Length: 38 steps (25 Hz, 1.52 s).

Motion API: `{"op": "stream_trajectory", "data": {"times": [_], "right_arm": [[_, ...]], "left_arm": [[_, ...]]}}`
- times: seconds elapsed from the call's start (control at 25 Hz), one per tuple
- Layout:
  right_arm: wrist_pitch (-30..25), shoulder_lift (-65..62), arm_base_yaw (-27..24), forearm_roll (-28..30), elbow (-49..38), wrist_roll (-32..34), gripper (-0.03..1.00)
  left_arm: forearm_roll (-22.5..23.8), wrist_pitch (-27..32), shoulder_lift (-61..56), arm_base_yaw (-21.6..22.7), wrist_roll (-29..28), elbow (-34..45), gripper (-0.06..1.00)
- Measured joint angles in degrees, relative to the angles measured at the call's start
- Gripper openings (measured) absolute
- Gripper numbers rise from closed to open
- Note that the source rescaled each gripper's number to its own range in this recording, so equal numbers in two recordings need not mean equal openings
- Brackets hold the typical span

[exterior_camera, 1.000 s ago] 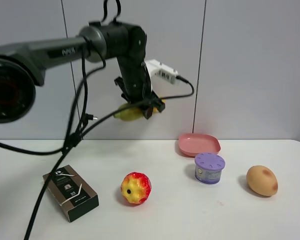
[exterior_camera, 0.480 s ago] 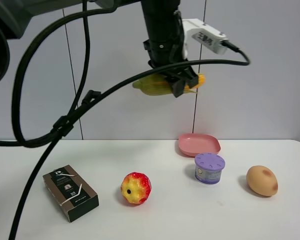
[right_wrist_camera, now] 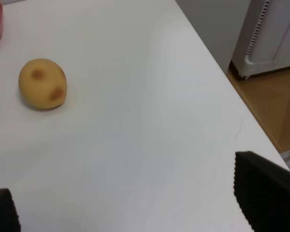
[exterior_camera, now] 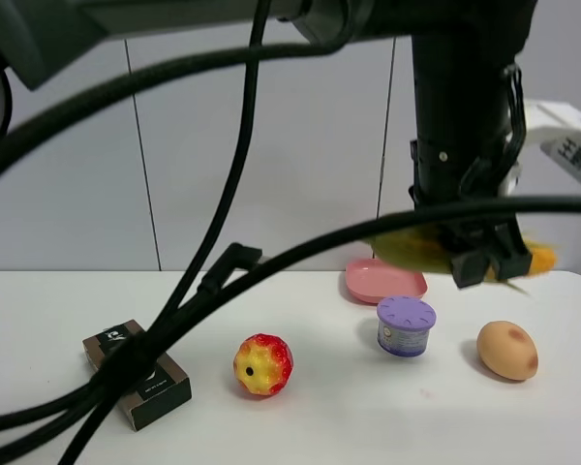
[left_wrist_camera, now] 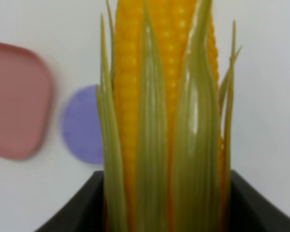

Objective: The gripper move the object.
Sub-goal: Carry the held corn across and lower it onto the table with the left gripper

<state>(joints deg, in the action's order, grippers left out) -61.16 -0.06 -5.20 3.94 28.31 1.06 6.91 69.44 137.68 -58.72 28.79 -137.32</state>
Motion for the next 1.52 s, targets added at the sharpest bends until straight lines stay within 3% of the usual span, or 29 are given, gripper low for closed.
{"op": "stream_trajectory", "data": {"times": [0.36, 0.64, 0.88, 1.04, 1.52], "right_arm": [[0.0, 0.0, 0.0, 0.0, 0.0, 0.0, 1.00], [0.0, 0.0, 0.0, 0.0, 0.0, 0.0, 1.00], [0.0, 0.0, 0.0, 0.0, 0.0, 0.0, 1.00], [0.0, 0.0, 0.0, 0.0, 0.0, 0.0, 1.00], [0.0, 0.0, 0.0, 0.0, 0.0, 0.0, 1.00]], "left_arm": [[-3.8, -1.1, 1.3, -2.7, 1.5, 6.4, 0.01], [-4.1, -12.7, 5.9, -3.4, 5.9, 6.6, 0.01], [-4.5, -18.3, 10.0, -3.3, 7.4, 6.6, 0.01], [-6.9, -20.5, 12.0, -2.8, 7.8, 6.6, 0.01], [-6.9, -23.5, 12.8, -1.7, 8.0, 6.7, 0.01]]}}
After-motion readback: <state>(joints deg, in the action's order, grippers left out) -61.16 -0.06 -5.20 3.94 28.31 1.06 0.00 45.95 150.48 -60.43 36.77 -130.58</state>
